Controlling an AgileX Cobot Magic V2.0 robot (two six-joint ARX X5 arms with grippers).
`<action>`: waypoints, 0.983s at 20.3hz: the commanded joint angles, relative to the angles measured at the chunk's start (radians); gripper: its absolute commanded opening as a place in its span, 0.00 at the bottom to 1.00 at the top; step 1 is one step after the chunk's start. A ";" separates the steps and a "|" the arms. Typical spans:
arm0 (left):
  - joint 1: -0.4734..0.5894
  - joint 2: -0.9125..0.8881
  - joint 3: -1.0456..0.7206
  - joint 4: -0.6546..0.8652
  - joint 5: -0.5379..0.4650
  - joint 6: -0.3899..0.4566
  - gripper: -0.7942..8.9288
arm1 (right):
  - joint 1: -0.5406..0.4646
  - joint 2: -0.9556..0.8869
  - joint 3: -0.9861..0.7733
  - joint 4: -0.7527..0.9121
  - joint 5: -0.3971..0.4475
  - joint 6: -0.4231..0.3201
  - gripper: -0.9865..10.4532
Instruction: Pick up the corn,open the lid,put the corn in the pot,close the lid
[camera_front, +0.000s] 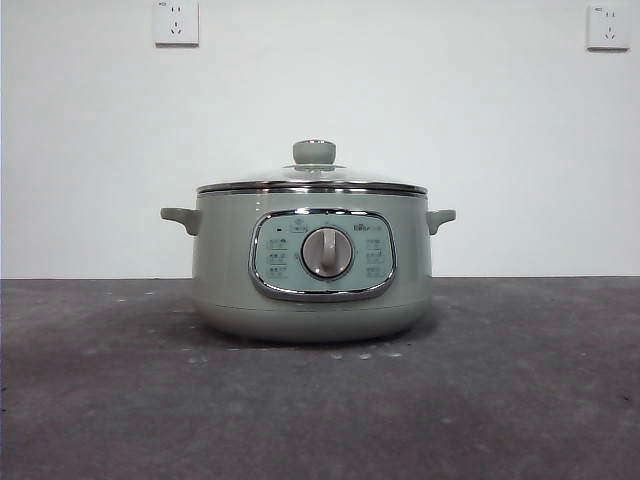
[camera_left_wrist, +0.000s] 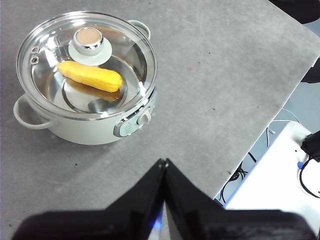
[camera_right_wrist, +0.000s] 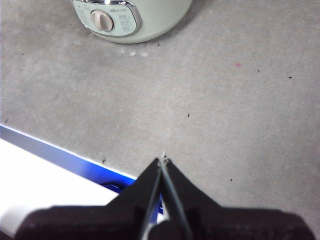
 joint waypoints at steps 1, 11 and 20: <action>-0.004 0.000 0.002 0.002 0.006 0.001 0.08 | 0.002 -0.003 -0.008 -0.025 0.011 0.010 0.09; -0.001 0.002 0.002 0.029 -0.011 0.032 0.08 | 0.002 -0.003 -0.008 -0.025 0.016 0.010 0.09; 0.334 -0.217 -0.119 0.438 -0.057 0.172 0.08 | 0.002 -0.003 -0.008 -0.025 0.016 0.010 0.09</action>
